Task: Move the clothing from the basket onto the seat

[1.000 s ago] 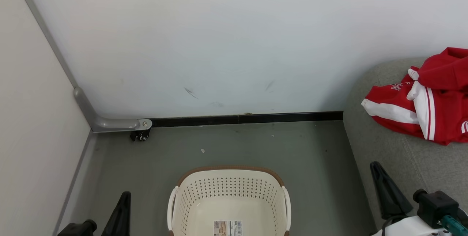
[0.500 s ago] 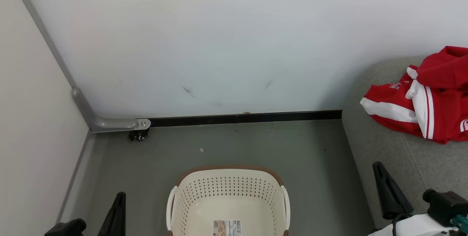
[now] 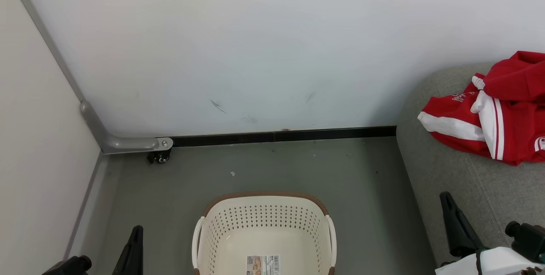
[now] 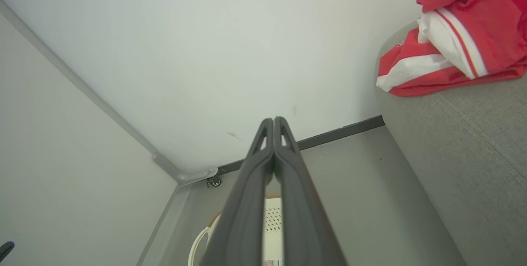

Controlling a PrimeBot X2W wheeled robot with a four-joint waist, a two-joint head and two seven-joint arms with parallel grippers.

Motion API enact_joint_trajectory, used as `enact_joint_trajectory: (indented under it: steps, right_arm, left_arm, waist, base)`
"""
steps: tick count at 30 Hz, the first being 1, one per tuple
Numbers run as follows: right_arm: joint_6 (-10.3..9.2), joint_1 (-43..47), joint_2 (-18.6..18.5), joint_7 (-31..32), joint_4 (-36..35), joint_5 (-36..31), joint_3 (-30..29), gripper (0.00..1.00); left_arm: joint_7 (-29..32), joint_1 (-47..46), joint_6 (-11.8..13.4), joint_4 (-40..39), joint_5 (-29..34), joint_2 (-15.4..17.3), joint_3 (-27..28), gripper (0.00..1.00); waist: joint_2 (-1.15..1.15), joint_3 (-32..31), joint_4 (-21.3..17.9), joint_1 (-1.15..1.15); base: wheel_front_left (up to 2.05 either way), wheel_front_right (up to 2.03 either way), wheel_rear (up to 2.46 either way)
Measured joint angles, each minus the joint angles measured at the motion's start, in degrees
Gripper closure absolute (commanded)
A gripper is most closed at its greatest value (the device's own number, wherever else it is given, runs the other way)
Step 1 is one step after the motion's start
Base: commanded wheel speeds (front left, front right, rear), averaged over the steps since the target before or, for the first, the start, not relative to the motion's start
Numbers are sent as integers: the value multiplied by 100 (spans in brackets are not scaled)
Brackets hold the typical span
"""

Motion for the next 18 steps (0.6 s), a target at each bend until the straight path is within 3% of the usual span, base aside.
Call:
enact_joint_trajectory:
  steps: [11, 18]
  right_arm:
    - [0, -25, -7, 196, 140, 831, -25, 100]
    - [0, -133, -21, 303, 198, 1363, -35, 100]
  left_arm:
    - [182, -19, -102, 55, -537, -53, 159, 100]
    - [325, -40, -197, 104, -890, -79, 250, 100]
  waist:
    - [0, -30, -24, 43]
    - [0, -45, -38, 54]
  base:
    - [0, 0, 0]
    - [0, 0, 0]
